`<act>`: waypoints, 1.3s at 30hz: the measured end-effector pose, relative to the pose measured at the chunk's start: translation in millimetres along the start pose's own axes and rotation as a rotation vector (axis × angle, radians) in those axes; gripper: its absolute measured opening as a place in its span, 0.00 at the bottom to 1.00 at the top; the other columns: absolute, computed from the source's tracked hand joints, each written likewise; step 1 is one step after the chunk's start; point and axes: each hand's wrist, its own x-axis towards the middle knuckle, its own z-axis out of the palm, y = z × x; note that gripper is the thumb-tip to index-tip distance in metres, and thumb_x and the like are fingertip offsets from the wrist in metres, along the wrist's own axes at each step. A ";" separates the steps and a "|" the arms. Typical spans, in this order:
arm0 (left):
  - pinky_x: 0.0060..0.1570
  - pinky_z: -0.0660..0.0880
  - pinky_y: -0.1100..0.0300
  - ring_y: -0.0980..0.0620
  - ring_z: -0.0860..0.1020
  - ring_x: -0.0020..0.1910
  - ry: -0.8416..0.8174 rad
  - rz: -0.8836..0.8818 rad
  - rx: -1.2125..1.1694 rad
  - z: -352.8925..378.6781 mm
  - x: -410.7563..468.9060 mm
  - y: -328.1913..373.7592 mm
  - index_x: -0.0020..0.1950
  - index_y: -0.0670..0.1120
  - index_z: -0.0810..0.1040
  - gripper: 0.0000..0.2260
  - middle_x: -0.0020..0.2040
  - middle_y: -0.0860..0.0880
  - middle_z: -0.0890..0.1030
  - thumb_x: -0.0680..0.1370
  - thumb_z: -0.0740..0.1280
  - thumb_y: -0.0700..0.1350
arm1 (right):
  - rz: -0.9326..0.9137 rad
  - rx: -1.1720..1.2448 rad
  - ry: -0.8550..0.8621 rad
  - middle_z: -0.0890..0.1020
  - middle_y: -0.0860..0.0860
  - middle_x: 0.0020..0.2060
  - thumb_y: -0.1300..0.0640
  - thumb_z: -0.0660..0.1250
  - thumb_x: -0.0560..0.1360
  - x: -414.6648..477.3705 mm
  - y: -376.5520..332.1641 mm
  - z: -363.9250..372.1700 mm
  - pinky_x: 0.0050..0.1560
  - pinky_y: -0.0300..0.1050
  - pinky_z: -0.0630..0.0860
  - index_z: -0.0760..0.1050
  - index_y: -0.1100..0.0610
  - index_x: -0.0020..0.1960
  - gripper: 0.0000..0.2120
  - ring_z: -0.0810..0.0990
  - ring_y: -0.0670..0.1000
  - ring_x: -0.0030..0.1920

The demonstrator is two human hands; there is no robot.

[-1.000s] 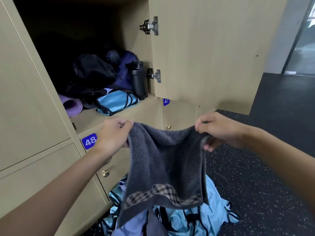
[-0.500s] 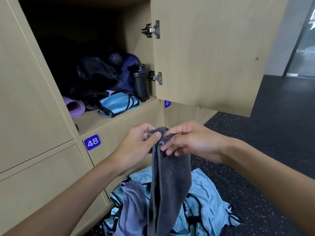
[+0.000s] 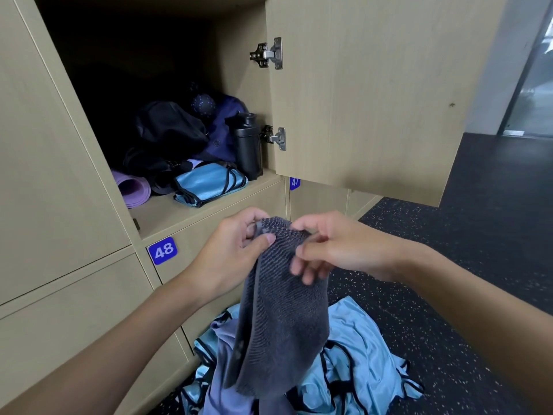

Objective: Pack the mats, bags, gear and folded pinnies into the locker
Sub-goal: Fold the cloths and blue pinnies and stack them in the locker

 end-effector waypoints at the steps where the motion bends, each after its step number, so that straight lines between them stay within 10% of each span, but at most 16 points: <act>1: 0.47 0.78 0.59 0.55 0.81 0.43 -0.019 0.016 0.003 -1.3 -0.4 0.0 0.51 0.43 0.76 0.06 0.44 0.45 0.84 0.80 0.64 0.33 | 0.005 -0.095 -0.026 0.84 0.53 0.39 0.65 0.63 0.80 -1.9 1.2 -3.8 0.40 0.43 0.76 0.76 0.57 0.57 0.08 0.81 0.50 0.36; 5: 0.48 0.78 0.58 0.54 0.80 0.44 -0.089 0.055 0.022 -6.5 -1.7 0.3 0.52 0.42 0.75 0.06 0.43 0.48 0.82 0.81 0.62 0.33 | -0.031 -0.431 -0.061 0.80 0.39 0.32 0.59 0.70 0.77 -4.0 6.8 -14.5 0.36 0.29 0.69 0.79 0.61 0.52 0.07 0.76 0.37 0.31; 9: 0.47 0.76 0.61 0.55 0.80 0.44 -0.091 0.064 0.051 -12.8 -1.8 0.6 0.51 0.43 0.75 0.07 0.43 0.49 0.81 0.81 0.61 0.32 | -0.054 -0.637 -0.063 0.74 0.46 0.51 0.50 0.74 0.73 -3.7 14.1 -18.8 0.52 0.31 0.69 0.77 0.54 0.46 0.09 0.74 0.43 0.52; 12: 0.47 0.75 0.63 0.55 0.79 0.44 -0.082 0.076 0.055 -17.8 -1.7 1.0 0.51 0.41 0.74 0.06 0.43 0.48 0.80 0.81 0.60 0.31 | -0.096 -0.459 -0.137 0.72 0.46 0.61 0.54 0.72 0.75 -7.0 15.5 -11.8 0.62 0.34 0.70 0.75 0.50 0.61 0.15 0.75 0.45 0.60; 16: 0.45 0.73 0.62 0.53 0.77 0.44 -0.103 0.095 0.067 -21.6 -2.1 1.0 0.51 0.39 0.72 0.05 0.43 0.42 0.78 0.82 0.59 0.31 | -0.188 -0.492 -0.103 0.76 0.54 0.59 0.64 0.60 0.79 -0.2 18.9 -2.4 0.60 0.50 0.74 0.72 0.48 0.66 0.20 0.77 0.50 0.56; 24: 0.43 0.72 0.63 0.55 0.76 0.42 -0.131 0.078 0.127 -24.9 -3.3 -1.0 0.50 0.43 0.72 0.08 0.41 0.49 0.78 0.82 0.59 0.31 | -0.129 -0.766 -0.058 0.75 0.50 0.48 0.55 0.65 0.80 3.5 29.5 -8.1 0.51 0.42 0.68 0.78 0.53 0.54 0.05 0.73 0.45 0.46; 31: 0.41 0.72 0.68 0.62 0.75 0.37 0.097 -0.042 0.265 -30.9 3.1 -8.9 0.49 0.48 0.73 0.10 0.44 0.48 0.77 0.83 0.60 0.34 | -0.216 -0.380 0.112 0.70 0.45 0.36 0.61 0.57 0.83 -7.2 18.3 -19.9 0.37 0.30 0.68 0.70 0.59 0.46 0.08 0.67 0.38 0.32; 35: 0.53 0.75 0.50 0.51 0.77 0.45 0.126 -0.119 0.183 -29.5 5.9 -9.8 0.51 0.45 0.75 0.07 0.48 0.42 0.80 0.83 0.59 0.36 | -0.137 -0.431 -0.033 0.76 0.44 0.38 0.50 0.67 0.78 -13.8 6.0 -20.9 0.36 0.30 0.70 0.73 0.56 0.47 0.10 0.74 0.41 0.35; 39: 0.45 0.73 0.58 0.55 0.76 0.41 0.111 -0.105 0.188 -28.2 6.0 -5.7 0.50 0.46 0.74 0.08 0.44 0.47 0.79 0.83 0.59 0.35 | -0.123 -0.588 0.007 0.78 0.44 0.42 0.53 0.73 0.74 -15.7 10.1 -20.3 0.38 0.33 0.70 0.74 0.55 0.49 0.10 0.75 0.40 0.38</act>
